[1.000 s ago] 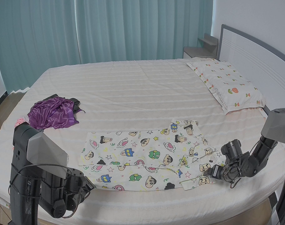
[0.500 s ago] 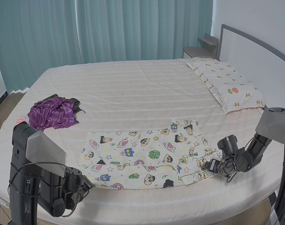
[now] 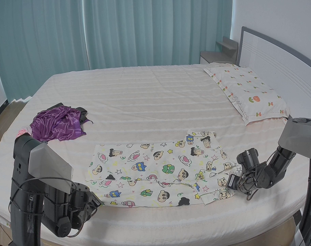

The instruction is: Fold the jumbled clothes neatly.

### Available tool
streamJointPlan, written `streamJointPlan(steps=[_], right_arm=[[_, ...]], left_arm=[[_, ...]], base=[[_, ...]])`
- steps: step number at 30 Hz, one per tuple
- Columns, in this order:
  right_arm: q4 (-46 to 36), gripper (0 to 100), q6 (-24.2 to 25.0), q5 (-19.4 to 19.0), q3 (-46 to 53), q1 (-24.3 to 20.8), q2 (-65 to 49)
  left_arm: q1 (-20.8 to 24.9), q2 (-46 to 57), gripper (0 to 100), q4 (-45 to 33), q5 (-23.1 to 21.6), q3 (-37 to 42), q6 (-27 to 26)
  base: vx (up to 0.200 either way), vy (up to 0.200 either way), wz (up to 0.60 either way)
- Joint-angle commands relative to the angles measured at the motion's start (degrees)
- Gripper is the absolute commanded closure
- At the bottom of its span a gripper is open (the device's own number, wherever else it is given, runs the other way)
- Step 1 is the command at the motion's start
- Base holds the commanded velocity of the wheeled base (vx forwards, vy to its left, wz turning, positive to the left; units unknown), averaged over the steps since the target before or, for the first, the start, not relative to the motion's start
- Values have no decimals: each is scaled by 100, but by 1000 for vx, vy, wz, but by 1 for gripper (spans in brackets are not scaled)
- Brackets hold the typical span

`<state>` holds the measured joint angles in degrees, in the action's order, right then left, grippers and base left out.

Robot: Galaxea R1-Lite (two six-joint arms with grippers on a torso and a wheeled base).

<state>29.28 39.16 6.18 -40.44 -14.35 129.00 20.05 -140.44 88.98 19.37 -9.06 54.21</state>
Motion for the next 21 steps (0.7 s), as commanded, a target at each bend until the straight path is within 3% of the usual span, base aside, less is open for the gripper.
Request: streamJointPlan(steps=[1, 21], right_arm=[[-19, 100, 39, -12, 264, -51, -376], [-81, 100, -22, -29, 1512, -428, -1659]], left_arm=[[-1, -1, 100, 93, 5, 53, -113], [-89, 306, 100, 102, -206, 748, -728]], base=[[0, 0, 0], [0, 0, 0]])
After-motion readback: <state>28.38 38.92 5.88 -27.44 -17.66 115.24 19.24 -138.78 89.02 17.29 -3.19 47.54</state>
